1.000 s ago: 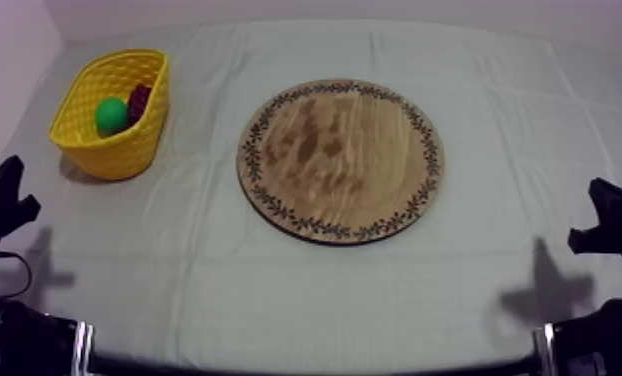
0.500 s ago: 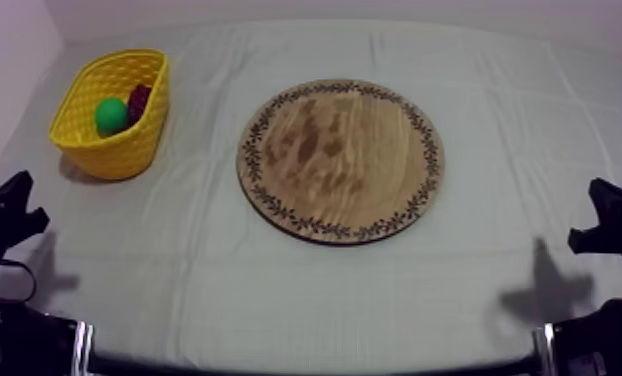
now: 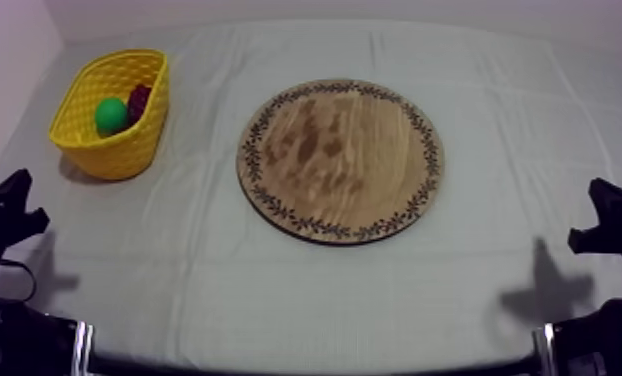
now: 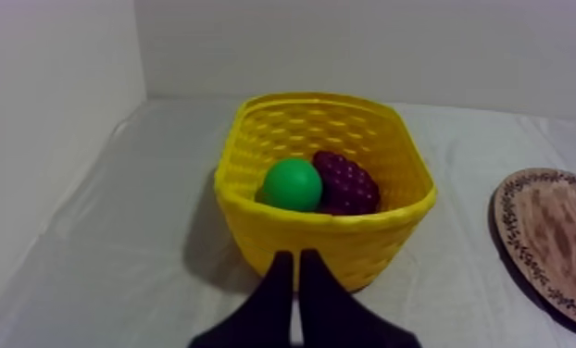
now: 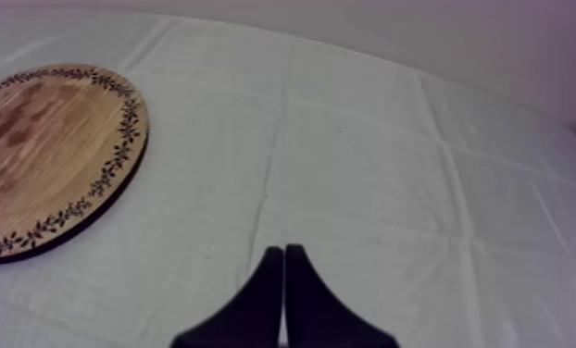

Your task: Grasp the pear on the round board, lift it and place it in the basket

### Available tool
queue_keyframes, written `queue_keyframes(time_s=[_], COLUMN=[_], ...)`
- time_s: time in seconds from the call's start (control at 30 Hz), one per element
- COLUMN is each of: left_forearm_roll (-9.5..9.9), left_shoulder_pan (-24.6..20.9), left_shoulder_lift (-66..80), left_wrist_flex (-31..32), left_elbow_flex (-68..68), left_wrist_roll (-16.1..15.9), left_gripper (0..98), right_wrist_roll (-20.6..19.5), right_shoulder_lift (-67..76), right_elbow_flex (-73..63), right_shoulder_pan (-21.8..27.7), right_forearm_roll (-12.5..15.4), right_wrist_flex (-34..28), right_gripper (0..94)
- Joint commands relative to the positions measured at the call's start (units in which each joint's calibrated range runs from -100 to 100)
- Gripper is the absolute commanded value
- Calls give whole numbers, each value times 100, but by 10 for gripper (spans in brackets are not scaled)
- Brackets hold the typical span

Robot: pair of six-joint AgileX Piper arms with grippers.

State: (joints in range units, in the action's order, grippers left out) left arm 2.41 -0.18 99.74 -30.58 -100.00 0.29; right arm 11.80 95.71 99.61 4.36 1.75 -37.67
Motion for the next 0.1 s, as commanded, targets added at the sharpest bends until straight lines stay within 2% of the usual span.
queue_keyframes(time_s=[0.0,0.07], left_forearm_roll=[3,4], left_shoulder_pan=[-3,-5], left_shoulder_lift=[0,0], left_wrist_flex=[7,9], left_elbow_flex=[0,0], left_wrist_roll=[38,69], left_gripper=[0,0], right_wrist_roll=[0,0], right_shoulder_lift=[5,5], right_elbow_flex=[5,5], right_shoulder_pan=[1,1], right_forearm_roll=[-2,-2], right_wrist_flex=[-7,-7], right_gripper=[5,5])
